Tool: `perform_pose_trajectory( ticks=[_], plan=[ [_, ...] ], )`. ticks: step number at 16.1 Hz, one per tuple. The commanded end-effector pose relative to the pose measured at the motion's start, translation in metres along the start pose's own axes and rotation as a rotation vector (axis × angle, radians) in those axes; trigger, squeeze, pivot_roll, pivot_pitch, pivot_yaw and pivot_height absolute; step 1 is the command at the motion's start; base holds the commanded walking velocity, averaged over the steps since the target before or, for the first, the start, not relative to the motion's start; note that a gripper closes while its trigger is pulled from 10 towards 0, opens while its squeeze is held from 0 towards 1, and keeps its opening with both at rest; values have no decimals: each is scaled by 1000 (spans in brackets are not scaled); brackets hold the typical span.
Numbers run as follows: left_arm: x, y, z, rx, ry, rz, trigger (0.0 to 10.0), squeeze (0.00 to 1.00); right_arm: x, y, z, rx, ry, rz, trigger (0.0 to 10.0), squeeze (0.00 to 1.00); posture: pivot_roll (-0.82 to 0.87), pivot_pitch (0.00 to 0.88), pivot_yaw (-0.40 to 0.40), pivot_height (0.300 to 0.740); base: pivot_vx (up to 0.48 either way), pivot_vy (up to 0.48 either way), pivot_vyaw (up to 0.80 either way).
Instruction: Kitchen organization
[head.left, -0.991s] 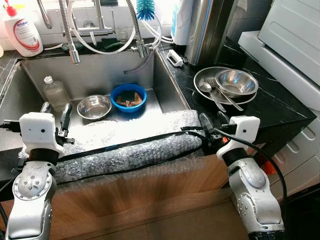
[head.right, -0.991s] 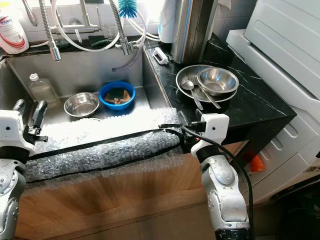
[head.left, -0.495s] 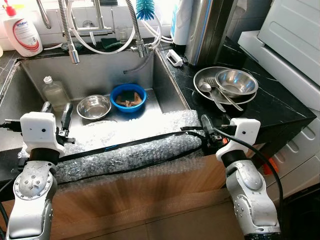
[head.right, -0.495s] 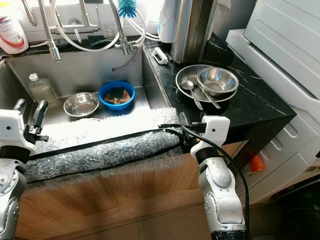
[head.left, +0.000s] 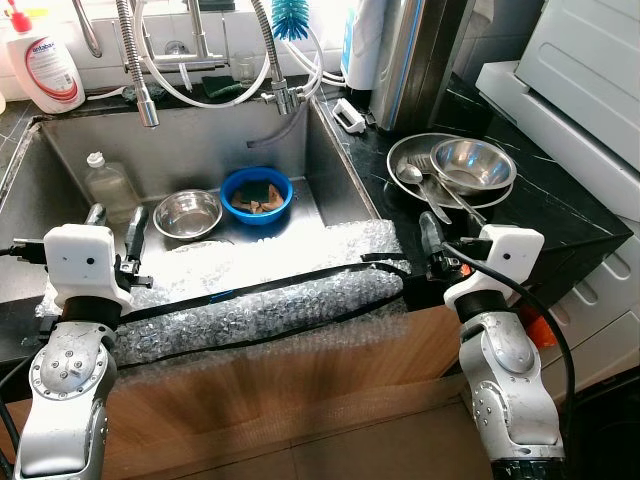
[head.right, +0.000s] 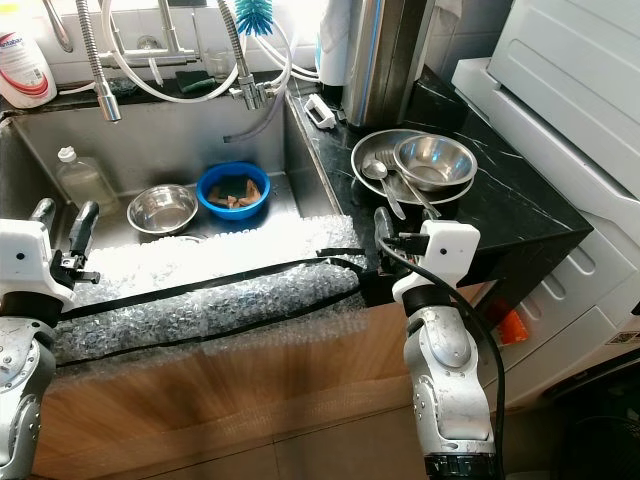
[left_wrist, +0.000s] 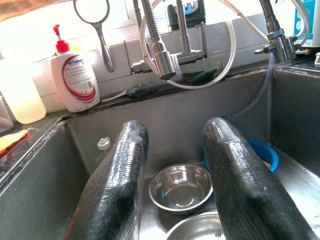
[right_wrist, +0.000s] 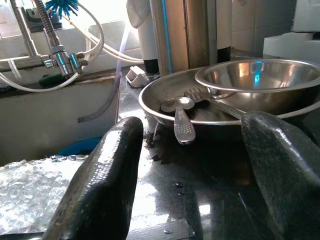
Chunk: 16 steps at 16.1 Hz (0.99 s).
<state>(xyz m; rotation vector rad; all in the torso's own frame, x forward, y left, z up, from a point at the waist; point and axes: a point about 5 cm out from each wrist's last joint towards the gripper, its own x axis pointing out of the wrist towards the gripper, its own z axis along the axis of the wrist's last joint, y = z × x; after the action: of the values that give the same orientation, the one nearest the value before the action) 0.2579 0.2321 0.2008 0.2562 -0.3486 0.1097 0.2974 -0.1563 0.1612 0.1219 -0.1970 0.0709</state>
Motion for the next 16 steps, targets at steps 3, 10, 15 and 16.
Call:
perform_pose_trajectory(
  ticks=[3, 10, 15, 16],
  plan=[
    [2, -1, 1, 6, 3, -3, 10000, 0, 4, 0, 3, 4, -13, -1, 6902, 0, 50, 117, -45, 740, 0, 0, 0],
    [1, -2, -1, 11, 7, -14, 10000, 0, 5, 5, -5, 2, 26, 25, 10000, 0, 52, 110, -44, 740, 0, 0, 0],
    [0, -4, -3, 9, 10, -19, 10000, 0, 11, 0, -2, -7, 10, 8, 10000, 0, 54, 103, -42, 740, 0, 0, 0],
    [0, -4, -2, 9, 10, -19, 10000, 0, 12, -1, -1, -11, 4, 7, 10000, 0, 56, 104, -42, 740, 0, 0, 0]
  ],
)
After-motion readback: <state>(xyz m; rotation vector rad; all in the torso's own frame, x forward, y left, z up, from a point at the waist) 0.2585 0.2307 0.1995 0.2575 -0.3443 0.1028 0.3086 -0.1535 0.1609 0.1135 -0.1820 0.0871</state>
